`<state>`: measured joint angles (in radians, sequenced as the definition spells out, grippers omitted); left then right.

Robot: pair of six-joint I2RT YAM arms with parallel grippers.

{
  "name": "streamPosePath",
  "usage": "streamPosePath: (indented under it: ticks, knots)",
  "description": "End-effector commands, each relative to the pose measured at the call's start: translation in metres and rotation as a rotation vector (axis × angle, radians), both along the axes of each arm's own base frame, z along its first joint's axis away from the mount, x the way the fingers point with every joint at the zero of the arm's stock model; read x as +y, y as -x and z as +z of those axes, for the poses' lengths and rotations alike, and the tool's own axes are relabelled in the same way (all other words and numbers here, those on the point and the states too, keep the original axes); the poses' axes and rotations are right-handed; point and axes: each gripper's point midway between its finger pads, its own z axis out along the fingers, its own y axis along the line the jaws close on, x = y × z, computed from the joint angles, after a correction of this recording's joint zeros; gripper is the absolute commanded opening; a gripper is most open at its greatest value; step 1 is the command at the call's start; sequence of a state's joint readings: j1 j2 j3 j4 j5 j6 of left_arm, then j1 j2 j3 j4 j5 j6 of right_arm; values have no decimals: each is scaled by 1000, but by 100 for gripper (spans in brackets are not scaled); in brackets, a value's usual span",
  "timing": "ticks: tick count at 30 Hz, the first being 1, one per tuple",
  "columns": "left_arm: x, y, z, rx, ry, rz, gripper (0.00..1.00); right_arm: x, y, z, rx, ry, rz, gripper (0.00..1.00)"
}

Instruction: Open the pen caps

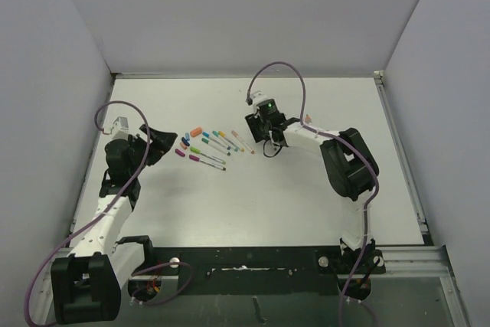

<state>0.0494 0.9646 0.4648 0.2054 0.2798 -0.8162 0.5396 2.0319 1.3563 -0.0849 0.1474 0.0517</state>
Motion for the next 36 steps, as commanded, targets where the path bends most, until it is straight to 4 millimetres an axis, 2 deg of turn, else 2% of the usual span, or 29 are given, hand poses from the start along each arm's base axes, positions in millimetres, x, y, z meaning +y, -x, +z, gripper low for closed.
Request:
streamPosePath:
  ticks: [1, 6, 12, 36]
  knots:
    - [-6, 0, 19, -76, 35, -34, 78, 36, 8, 41, -92, -29, 75, 52]
    - [-9, 2, 19, -80, 40, -47, 79, 55, 18, 39, -85, -37, 111, 52]
    - [-9, 4, 18, -80, 42, -50, 79, 68, 21, 36, -81, -35, 131, 52]
    - [-9, 0, 21, -86, 39, -48, 80, 76, 19, 9, -32, -24, 145, 50]
